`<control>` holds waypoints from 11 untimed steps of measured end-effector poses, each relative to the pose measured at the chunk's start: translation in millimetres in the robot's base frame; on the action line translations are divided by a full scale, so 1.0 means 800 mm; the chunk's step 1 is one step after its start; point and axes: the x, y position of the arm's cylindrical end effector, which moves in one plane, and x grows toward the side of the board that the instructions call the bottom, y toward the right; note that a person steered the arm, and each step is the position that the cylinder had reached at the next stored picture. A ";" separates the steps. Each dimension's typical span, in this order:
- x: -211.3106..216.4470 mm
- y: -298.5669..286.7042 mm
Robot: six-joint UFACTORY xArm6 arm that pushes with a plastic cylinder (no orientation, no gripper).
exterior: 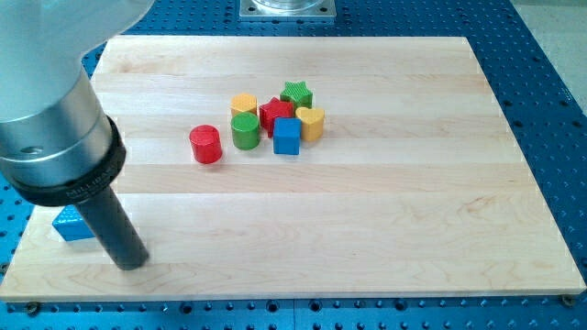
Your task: Separate the group of blocks from each other
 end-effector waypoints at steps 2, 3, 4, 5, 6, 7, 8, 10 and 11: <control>-0.080 0.249; -0.169 0.269; -0.190 0.274; -0.191 0.275; -0.220 0.266; -0.229 0.266; -0.227 0.266; -0.223 0.253; -0.235 0.155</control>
